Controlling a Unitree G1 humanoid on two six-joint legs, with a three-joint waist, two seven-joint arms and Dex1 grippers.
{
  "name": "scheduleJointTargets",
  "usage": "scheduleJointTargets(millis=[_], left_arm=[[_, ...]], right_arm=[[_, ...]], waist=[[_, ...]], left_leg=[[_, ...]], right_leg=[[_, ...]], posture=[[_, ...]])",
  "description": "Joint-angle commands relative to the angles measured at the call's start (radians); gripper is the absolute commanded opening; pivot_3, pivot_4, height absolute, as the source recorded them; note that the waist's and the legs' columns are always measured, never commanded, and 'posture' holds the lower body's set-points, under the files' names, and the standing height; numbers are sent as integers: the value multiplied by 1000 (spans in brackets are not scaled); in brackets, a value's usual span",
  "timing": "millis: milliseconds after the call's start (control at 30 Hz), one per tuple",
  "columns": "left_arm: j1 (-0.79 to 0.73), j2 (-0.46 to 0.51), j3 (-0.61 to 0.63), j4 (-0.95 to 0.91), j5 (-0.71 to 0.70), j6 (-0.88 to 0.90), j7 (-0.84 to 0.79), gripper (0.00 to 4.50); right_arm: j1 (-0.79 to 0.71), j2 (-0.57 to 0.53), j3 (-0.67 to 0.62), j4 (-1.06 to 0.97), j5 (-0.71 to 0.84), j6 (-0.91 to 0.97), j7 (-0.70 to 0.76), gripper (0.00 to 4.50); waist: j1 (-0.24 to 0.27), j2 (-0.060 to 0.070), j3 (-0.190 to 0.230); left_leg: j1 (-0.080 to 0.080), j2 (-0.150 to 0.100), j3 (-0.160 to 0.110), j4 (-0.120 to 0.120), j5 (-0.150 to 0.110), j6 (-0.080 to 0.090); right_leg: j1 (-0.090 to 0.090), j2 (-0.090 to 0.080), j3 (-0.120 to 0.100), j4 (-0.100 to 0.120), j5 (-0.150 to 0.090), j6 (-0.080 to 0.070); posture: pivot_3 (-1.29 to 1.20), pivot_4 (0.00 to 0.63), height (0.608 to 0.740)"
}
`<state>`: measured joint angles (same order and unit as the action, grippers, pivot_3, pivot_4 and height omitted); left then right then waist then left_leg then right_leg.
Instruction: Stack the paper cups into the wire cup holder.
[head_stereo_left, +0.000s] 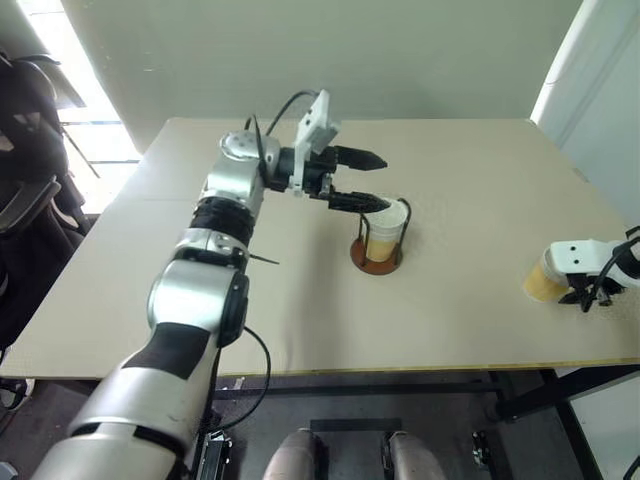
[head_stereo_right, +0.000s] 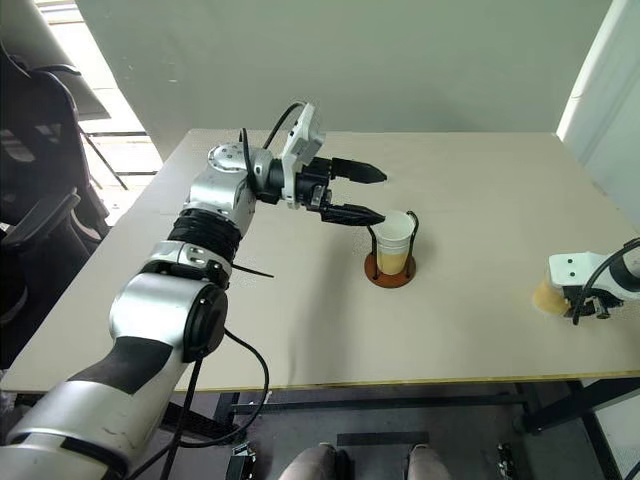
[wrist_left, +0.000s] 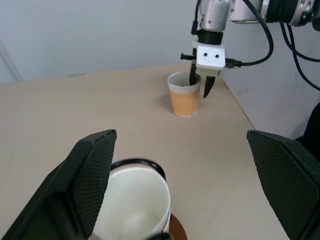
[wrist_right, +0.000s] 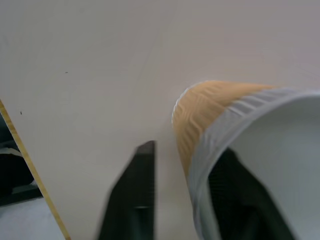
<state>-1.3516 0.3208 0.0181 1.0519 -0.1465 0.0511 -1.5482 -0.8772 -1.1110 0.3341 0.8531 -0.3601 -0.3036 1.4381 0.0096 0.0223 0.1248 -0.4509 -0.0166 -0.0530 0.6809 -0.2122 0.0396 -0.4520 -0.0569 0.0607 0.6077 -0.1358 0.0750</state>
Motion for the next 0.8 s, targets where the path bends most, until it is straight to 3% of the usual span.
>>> scheduleJointTargets(millis=[33, 200, 333, 800], left_arm=[[46, 59, -5, -49, -25, 15, -53, 4500], [129, 169, -87, -93, -48, -21, -66, 4500], [128, 256, -94, -22, -14, -76, -64, 4500], [119, 245, -75, 41, -4, -112, -57, 4500]], right_arm=[[-36, -6, -8, -10, -9, 1, 6, 66], [-72, 10, -17, -41, 1, 21, 33, 66], [-158, 59, -17, -87, 5, 52, 47, 66], [-402, 221, 26, -126, -26, 102, 93, 66]], waist=[[-1, 0, 0], [-7, 1, 0], [-12, 1, 0], [-9, 1, 0]], left_leg=[[0, 0, 0, 0, 0, 0], [0, 1, 0, 0, 0, 0], [-1, 1, 0, 0, 0, 0], [-3, 0, -3, -5, -1, -3]], right_leg=[[0, 0, 0, 0, 0, 0], [-1, 0, 0, 1, 0, -2], [-2, 1, 0, 0, -2, -11], [-6, 1, -2, 0, -5, -15]], posture=[[0, 150, 740], [0, 150, 740], [0, 150, 740], [0, 150, 740]])
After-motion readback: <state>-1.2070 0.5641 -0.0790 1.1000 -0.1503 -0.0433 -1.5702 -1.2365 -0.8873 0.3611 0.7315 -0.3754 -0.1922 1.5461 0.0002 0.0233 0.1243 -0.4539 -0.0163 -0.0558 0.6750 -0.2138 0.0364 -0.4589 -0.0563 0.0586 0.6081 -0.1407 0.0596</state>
